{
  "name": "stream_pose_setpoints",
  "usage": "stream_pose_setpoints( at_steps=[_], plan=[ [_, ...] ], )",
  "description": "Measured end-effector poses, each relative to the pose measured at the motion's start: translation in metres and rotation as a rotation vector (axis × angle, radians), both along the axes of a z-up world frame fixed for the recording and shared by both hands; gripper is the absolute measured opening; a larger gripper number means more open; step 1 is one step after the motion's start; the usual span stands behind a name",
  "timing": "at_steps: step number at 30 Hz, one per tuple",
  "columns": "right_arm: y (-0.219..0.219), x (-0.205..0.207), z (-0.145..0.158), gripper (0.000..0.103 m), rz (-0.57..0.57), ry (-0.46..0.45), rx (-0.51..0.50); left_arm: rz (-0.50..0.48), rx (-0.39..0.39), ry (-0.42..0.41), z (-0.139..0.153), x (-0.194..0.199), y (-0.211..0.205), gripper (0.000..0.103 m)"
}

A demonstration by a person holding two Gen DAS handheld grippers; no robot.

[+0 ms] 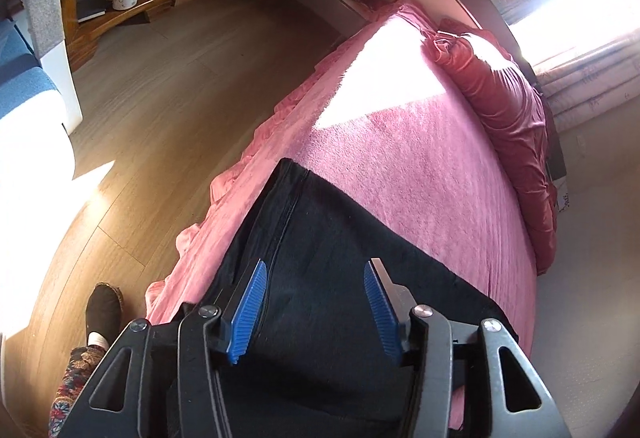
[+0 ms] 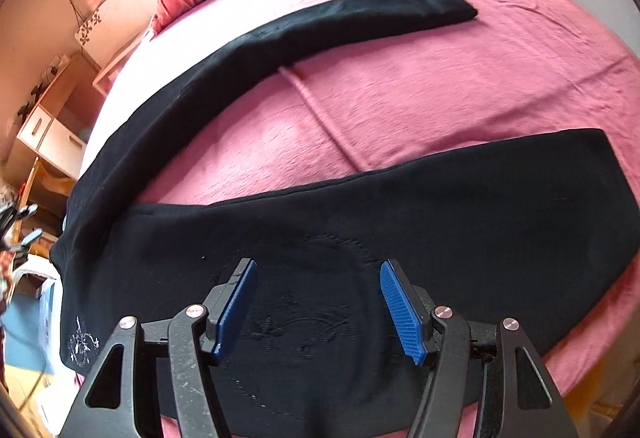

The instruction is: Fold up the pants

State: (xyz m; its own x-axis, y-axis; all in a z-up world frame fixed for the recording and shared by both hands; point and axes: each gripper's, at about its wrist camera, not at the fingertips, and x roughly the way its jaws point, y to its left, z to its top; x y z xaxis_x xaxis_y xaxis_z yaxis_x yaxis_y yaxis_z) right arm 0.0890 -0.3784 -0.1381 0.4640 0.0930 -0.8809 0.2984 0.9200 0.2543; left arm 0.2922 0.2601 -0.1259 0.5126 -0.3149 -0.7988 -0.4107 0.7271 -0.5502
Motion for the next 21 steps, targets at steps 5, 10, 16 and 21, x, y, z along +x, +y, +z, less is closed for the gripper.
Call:
stream_pose_setpoints(
  at_steps=[5, 10, 16, 21],
  plan=[
    [0.007, 0.009, -0.010, 0.067, -0.017, 0.044, 0.014, 0.049, -0.028, 0.059, -0.026, 0.046, 0.012, 0.052],
    [0.001, 0.015, -0.019, 0.067, -0.049, 0.087, 0.018, 0.052, 0.002, 0.124, -0.047, 0.084, 0.013, 0.052],
    [-0.006, 0.013, -0.029, 0.068, -0.090, 0.121, 0.021, 0.023, 0.074, 0.222, -0.071, 0.110, 0.002, 0.050],
    [-0.002, 0.009, -0.030, 0.069, -0.081, 0.129, -0.002, -0.019, 0.138, 0.183, -0.069, 0.110, -0.007, 0.026]
  ],
)
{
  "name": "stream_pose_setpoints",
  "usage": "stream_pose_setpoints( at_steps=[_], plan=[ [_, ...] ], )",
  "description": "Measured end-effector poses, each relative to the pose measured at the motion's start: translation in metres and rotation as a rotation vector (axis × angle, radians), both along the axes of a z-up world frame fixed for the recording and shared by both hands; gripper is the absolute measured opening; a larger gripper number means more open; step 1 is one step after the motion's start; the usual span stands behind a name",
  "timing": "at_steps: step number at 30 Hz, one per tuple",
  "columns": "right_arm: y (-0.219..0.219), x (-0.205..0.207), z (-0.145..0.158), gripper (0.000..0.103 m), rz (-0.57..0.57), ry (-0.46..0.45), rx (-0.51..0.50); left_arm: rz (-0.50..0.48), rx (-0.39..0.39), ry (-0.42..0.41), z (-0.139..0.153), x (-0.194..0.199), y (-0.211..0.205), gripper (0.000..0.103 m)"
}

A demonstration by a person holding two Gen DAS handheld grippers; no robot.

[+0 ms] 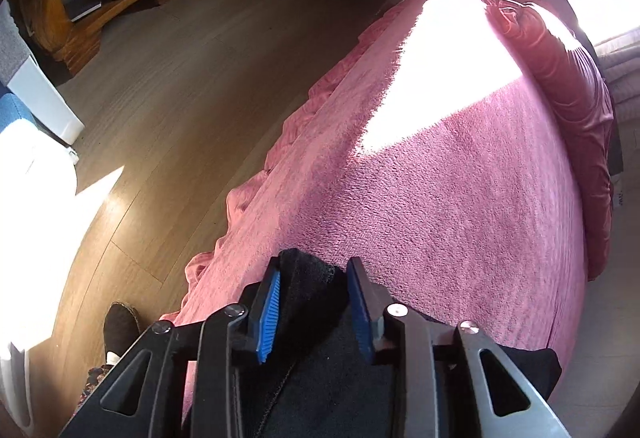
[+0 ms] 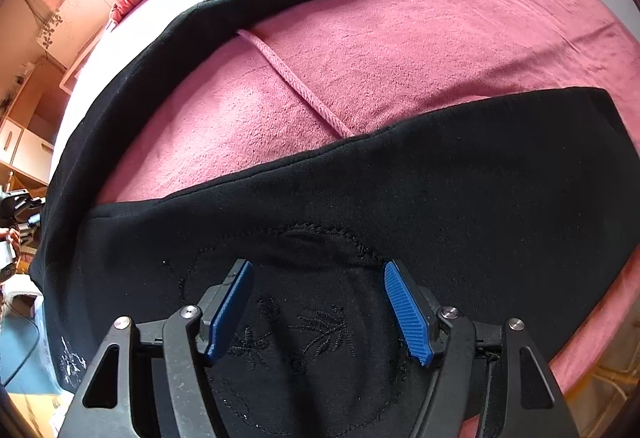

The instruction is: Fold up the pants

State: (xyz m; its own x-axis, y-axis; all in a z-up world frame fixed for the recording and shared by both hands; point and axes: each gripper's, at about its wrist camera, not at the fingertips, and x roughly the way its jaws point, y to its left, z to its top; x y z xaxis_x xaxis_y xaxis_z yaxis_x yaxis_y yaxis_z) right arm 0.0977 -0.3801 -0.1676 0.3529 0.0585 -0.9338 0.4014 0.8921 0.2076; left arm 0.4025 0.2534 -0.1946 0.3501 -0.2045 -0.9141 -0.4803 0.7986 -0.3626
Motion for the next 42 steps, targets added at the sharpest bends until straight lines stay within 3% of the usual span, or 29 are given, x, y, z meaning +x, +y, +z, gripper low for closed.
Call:
stream_pose_setpoints(
  at_steps=[2, 7, 11, 17, 24, 33, 39, 42],
  plan=[
    [0.002, -0.001, 0.000, 0.069, 0.007, 0.003, -0.010, -0.033, 0.031, -0.066, 0.015, -0.008, -0.007, 0.016],
    [0.001, -0.003, 0.002, 0.069, 0.001, -0.007, -0.007, -0.108, 0.030, -0.315, 0.076, -0.050, -0.024, 0.015],
    [-0.004, -0.001, 0.008, 0.069, -0.008, -0.033, -0.008, -0.239, -0.003, -0.507, 0.130, -0.102, -0.045, 0.015],
    [-0.013, 0.011, 0.030, 0.068, 0.001, -0.111, 0.066, -0.422, -0.110, -0.682, 0.175, -0.190, -0.068, 0.013],
    [0.003, 0.071, 0.060, 0.046, 0.081, -0.188, 0.194, -0.545, -0.163, -0.693, 0.167, -0.279, -0.086, 0.011],
    [0.036, 0.187, 0.085, 0.041, 0.111, -0.222, 0.296, -0.585, -0.208, -0.674, 0.152, -0.330, -0.090, 0.011],
    [0.041, 0.260, 0.060, 0.041, 0.026, -0.149, 0.260, -0.577, -0.232, -0.647, 0.145, -0.335, -0.085, 0.011],
    [0.035, 0.280, 0.042, 0.030, -0.017, -0.110, 0.237, -0.580, -0.243, -0.635, 0.142, -0.337, -0.081, 0.011]
  ],
)
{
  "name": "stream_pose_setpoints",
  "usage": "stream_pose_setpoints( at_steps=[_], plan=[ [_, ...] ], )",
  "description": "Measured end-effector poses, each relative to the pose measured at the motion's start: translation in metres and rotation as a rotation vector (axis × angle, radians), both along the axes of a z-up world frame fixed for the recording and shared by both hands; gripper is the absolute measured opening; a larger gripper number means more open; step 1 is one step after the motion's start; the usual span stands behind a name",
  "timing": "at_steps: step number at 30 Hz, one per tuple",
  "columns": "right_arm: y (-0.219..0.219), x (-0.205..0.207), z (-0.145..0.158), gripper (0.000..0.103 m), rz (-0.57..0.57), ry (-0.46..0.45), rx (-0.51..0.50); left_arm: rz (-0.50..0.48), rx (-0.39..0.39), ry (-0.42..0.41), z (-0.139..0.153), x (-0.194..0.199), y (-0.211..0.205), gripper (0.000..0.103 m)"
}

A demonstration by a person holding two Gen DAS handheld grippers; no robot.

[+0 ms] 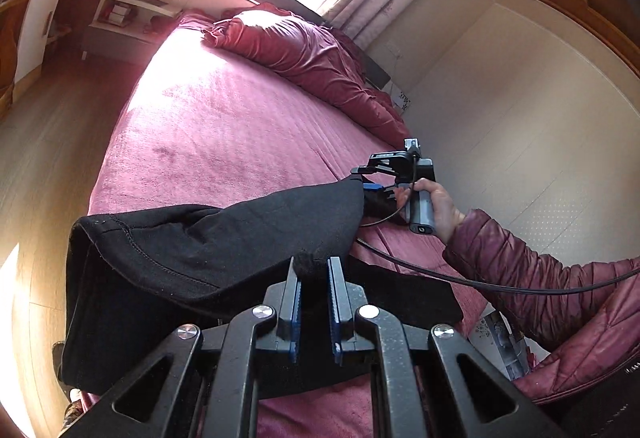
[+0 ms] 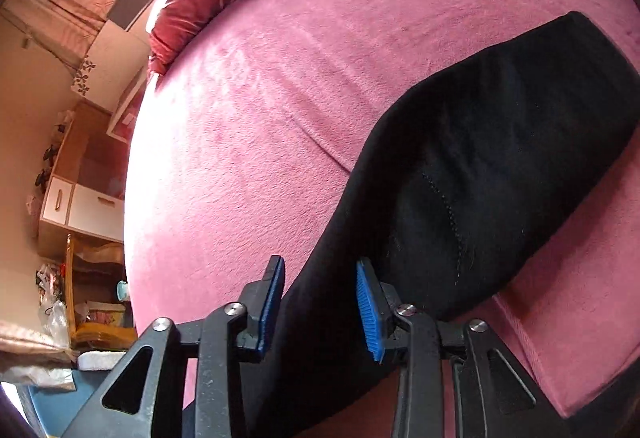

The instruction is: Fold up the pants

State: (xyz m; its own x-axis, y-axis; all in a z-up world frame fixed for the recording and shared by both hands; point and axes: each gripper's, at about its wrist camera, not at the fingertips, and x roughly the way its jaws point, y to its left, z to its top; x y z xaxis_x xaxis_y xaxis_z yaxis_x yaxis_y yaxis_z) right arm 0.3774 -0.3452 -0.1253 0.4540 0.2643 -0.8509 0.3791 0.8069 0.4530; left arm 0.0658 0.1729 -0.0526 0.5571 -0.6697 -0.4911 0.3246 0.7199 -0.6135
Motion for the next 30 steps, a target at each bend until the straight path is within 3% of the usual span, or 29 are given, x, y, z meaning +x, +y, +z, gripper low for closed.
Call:
stream_pose_setpoints(
  at_steps=[3, 7, 11, 17, 22, 30],
  plan=[
    [-0.007, 0.011, -0.004, 0.009, -0.018, 0.007, -0.008, 0.001, 0.008, 0.013, -0.001, 0.006, 0.004, 0.011],
    [-0.007, 0.012, 0.020, 0.008, 0.020, -0.043, -0.026, 0.075, 0.027, 0.033, 0.005, 0.039, 0.021, 0.011],
    [-0.006, 0.000, 0.065, 0.008, 0.054, -0.148, -0.007, 0.218, 0.072, 0.034, 0.021, 0.110, 0.055, 0.011],
    [-0.007, -0.069, 0.113, 0.008, 0.128, -0.297, 0.045, 0.370, 0.099, 0.081, 0.032, 0.195, 0.094, 0.011],
    [-0.011, -0.149, 0.114, 0.008, 0.164, -0.342, 0.059, 0.334, 0.142, 0.051, 0.037, 0.187, 0.084, 0.011],
    [-0.007, -0.247, 0.084, 0.008, 0.201, -0.312, 0.073, 0.335, 0.079, 0.047, 0.024, 0.118, 0.091, 0.011]
  ],
)
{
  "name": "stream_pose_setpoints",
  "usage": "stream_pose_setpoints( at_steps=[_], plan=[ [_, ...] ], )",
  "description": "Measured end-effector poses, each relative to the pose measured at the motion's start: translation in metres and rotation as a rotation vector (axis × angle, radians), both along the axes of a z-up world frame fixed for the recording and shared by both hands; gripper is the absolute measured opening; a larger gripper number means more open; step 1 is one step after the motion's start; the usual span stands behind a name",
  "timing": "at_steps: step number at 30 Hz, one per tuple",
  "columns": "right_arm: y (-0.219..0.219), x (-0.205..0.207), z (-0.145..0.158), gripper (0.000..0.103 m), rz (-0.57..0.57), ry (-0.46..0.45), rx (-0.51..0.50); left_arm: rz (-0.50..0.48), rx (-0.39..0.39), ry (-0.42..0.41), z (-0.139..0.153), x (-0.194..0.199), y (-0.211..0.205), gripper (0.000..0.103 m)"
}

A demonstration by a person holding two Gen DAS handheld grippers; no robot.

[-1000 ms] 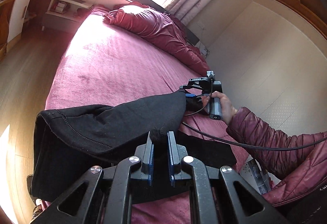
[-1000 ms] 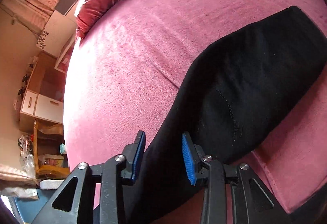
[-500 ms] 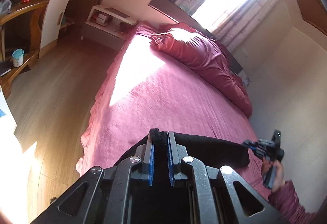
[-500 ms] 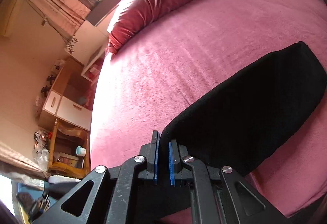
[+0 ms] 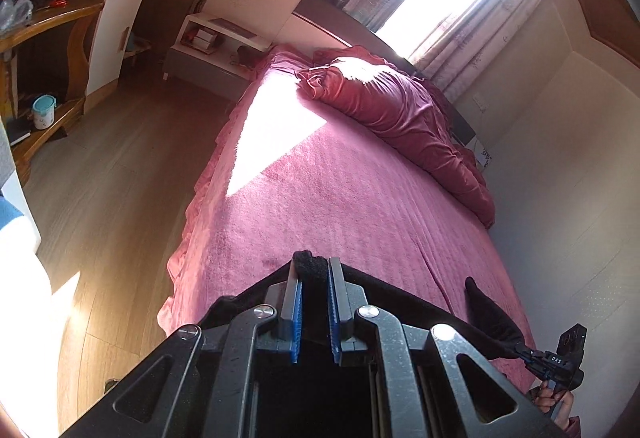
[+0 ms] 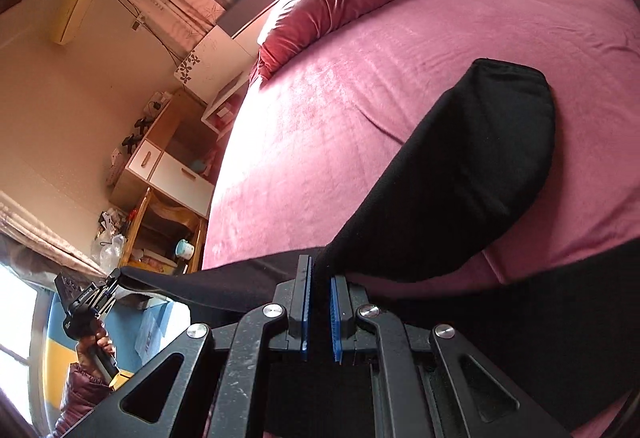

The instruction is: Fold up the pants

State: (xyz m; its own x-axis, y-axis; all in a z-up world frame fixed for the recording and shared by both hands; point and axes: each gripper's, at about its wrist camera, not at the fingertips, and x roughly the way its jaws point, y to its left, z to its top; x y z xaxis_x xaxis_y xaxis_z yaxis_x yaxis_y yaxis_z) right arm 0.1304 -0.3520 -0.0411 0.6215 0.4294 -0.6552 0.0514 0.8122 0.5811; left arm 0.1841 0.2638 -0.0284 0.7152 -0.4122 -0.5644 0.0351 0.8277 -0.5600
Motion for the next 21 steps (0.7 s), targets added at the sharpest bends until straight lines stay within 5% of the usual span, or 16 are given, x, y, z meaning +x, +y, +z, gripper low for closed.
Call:
stream_pose_setpoints(
  at_steps=[6, 15, 21],
  plan=[
    [0.018, -0.044, -0.031, 0.008, 0.042, 0.062, -0.051, 0.046, -0.065, 0.062, -0.036, -0.064, 0.013, 0.011],
    [0.034, -0.064, -0.109, 0.007, 0.062, 0.239, -0.121, 0.123, -0.125, 0.278, -0.127, -0.129, 0.019, 0.013],
    [0.035, -0.057, -0.135, 0.007, 0.055, 0.278, -0.129, 0.225, -0.286, 0.361, -0.145, -0.149, 0.037, 0.035]
  ],
)
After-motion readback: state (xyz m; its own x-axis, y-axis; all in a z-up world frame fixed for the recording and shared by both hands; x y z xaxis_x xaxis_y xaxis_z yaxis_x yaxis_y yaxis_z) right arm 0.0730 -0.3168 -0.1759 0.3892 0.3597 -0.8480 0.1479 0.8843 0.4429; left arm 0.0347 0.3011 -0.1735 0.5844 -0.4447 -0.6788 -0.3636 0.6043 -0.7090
